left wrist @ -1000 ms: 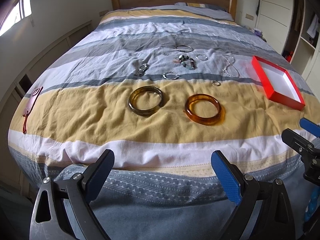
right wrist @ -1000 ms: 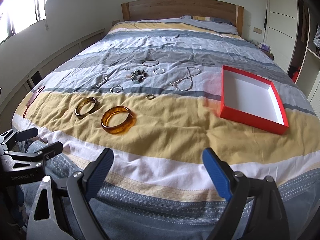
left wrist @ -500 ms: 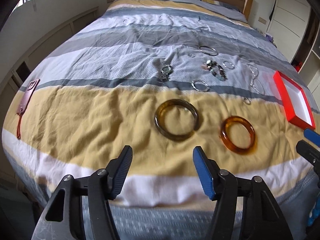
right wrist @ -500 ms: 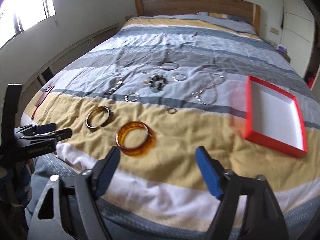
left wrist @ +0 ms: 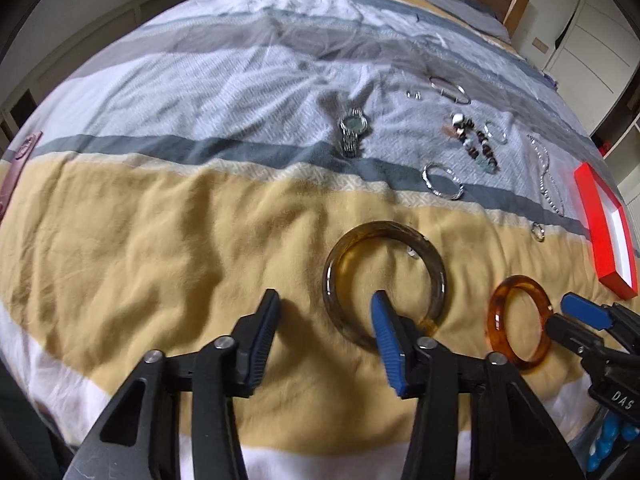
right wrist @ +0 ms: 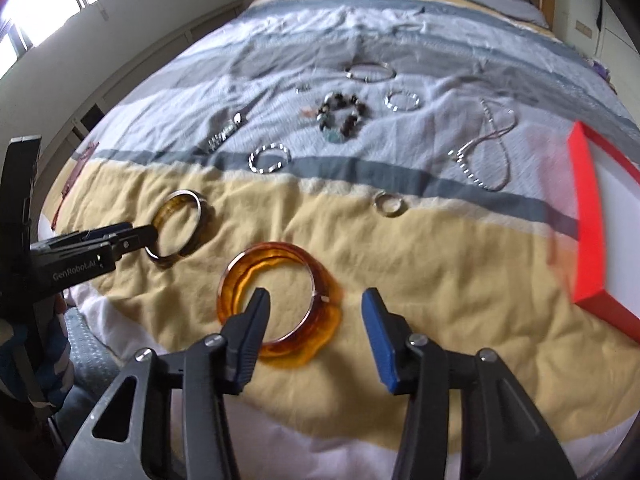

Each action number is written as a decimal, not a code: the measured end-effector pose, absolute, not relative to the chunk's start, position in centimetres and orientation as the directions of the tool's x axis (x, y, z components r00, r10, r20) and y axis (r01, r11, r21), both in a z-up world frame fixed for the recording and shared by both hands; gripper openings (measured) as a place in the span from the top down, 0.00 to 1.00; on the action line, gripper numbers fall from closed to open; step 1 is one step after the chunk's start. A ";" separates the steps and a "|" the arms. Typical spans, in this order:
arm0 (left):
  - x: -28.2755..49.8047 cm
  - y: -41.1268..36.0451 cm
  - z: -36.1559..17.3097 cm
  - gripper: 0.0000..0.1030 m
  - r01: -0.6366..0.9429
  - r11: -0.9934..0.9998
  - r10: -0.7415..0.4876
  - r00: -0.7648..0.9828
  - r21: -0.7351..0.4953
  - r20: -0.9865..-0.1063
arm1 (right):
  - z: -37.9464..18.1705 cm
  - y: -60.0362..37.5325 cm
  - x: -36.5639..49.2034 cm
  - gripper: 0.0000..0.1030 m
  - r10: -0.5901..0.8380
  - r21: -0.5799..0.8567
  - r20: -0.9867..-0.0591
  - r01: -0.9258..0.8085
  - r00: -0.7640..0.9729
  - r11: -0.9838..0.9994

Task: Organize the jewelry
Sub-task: 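Grasp the dark brown bangle with the left tool while the right tool grasps the amber bangle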

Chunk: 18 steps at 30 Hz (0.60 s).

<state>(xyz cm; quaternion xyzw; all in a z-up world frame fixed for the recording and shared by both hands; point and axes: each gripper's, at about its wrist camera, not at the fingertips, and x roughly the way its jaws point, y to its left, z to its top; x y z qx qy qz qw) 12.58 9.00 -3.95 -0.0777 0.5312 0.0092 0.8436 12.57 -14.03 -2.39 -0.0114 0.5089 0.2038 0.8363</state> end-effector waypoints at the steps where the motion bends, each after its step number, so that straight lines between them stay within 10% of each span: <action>1: 12.8 8.9 -4.3 0.60 -0.095 0.989 -0.065 0.428 -0.117 -0.901 | -2.9 -13.8 12.8 0.56 0.326 0.187 -0.862 -0.356 0.387 0.916; 11: 13.9 8.1 -6.0 0.69 -0.094 0.993 -0.021 0.399 -0.064 -0.917 | -6.1 -12.3 13.8 0.58 0.275 0.128 -0.892 -0.382 0.359 0.915; 15: 13.7 7.5 -5.6 0.89 -0.097 0.995 0.011 0.413 -0.032 -0.911 | -5.8 -12.4 13.9 0.87 0.269 0.107 -0.882 -0.390 0.388 0.915; 18: 13.3 7.1 -5.1 0.91 -0.100 0.995 0.036 0.422 -0.007 -0.906 | -5.2 -12.8 13.7 0.90 0.284 0.116 -0.871 -0.392 0.402 0.912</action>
